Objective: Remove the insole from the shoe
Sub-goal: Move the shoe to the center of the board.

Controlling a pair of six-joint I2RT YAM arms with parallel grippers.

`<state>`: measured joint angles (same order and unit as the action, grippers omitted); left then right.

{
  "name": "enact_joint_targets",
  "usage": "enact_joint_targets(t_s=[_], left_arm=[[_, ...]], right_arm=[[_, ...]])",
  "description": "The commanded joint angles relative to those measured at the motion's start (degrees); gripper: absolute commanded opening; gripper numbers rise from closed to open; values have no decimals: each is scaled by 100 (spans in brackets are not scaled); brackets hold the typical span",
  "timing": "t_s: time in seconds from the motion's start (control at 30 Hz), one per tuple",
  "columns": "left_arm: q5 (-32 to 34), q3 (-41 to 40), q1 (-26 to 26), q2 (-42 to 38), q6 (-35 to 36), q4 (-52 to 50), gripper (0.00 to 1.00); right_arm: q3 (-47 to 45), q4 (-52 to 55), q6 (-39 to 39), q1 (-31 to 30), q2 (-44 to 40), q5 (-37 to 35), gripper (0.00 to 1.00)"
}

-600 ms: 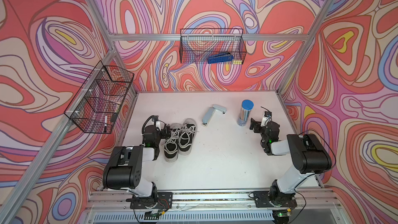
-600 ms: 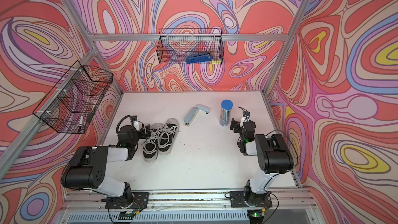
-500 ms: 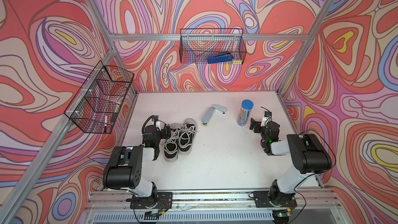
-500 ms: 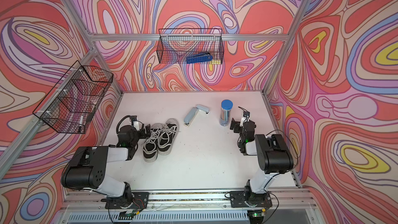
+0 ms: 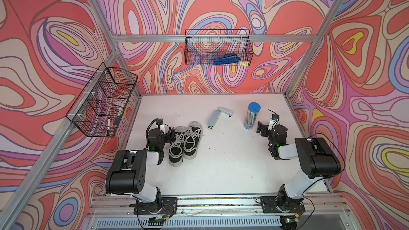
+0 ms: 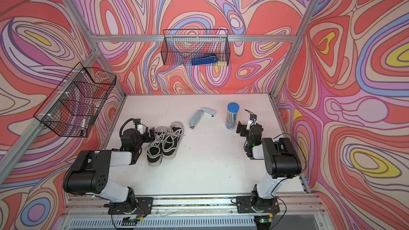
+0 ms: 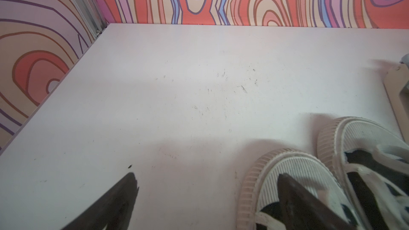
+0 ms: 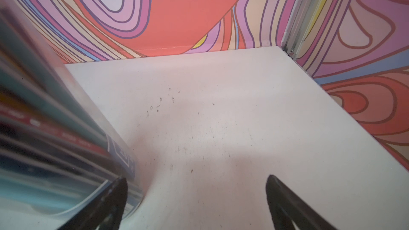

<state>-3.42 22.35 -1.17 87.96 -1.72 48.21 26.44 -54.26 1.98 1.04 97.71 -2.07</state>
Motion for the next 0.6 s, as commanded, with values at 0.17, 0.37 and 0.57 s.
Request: enact_joint_targets(t_s=[0.17, 0.37, 0.57], left_arm=[[-30, -28, 7, 15, 65, 158, 100], [-36, -38, 3, 13, 73, 163, 100], [481, -315, 3, -527, -111, 248, 97]], right_arm=[[74, 21, -39, -24, 2, 25, 99], [74, 22, -36, -24, 2, 32, 98], [-13, 431, -10, -23, -746, -118, 82]])
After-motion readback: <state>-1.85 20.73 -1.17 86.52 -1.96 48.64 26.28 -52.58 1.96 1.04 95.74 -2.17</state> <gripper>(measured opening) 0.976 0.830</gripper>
